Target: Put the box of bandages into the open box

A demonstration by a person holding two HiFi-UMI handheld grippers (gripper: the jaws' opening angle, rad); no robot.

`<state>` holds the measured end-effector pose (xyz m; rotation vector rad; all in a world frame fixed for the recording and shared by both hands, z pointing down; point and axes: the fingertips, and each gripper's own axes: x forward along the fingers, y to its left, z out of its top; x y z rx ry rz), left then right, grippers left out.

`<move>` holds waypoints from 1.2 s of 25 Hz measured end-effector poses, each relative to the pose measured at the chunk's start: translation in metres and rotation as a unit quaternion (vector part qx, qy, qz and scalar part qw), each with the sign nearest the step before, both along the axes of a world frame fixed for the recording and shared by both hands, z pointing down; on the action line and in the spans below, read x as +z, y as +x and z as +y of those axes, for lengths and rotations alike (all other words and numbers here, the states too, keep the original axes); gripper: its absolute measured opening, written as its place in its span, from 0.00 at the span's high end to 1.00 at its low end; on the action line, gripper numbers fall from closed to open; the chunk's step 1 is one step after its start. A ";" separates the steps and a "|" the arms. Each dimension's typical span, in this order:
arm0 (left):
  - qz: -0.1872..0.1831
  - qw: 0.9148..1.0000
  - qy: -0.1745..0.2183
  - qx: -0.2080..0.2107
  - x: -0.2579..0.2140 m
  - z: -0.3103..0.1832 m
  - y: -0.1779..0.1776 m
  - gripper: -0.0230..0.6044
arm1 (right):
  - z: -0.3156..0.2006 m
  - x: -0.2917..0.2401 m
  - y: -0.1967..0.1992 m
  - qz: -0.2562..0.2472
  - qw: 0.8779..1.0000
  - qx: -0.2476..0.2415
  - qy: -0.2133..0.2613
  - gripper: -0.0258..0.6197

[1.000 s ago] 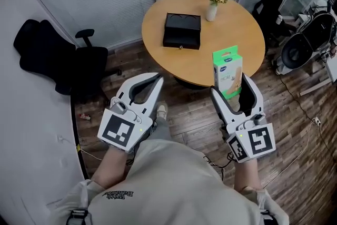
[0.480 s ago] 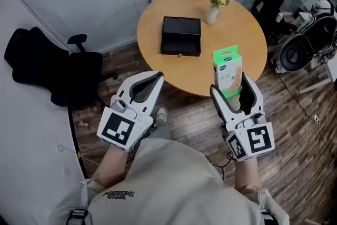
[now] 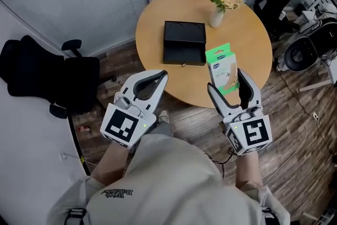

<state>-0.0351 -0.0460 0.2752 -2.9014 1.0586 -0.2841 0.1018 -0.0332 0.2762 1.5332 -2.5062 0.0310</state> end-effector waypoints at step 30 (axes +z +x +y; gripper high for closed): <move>-0.074 0.996 -0.042 0.032 0.075 -0.144 -0.034 0.93 | -0.152 0.096 -0.046 0.168 0.963 -0.151 -0.144 0.41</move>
